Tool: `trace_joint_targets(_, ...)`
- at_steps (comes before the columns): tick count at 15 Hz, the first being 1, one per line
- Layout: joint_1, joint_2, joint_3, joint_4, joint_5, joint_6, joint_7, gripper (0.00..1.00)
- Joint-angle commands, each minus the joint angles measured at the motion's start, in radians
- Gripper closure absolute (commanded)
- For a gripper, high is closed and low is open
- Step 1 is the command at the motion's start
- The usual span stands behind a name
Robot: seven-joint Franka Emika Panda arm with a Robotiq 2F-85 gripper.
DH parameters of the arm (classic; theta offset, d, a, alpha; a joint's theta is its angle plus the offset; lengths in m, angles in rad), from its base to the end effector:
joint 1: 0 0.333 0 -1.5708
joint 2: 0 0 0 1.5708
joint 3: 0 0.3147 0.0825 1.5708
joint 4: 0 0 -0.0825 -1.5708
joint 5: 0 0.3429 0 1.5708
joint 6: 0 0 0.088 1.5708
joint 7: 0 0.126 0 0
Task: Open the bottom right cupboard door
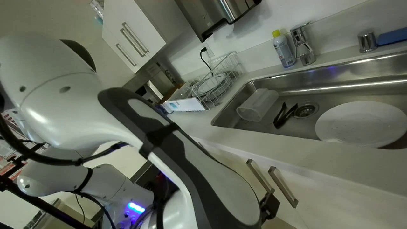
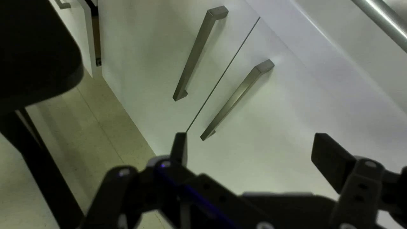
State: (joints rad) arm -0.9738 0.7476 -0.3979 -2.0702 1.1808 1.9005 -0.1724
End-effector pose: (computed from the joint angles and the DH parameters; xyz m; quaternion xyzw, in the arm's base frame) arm 0.1590 -0.4516 0.0855 -0.4559 0.7843 0.0273 0.4198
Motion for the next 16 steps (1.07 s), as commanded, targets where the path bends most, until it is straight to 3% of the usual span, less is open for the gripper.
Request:
trace_joint_targets(1, -0.083, 0.111, 0.047, 0.099, 0.045, -0.091, 0.015, 0.0)
trace_joint_targets(7, -0.144, 0.22, 0.09, 0.148, 0.142, -0.146, 0.0, 0.0)
trace_joint_targets(16, -0.135, 0.321, 0.138, 0.138, 0.301, -0.167, -0.003, 0.0)
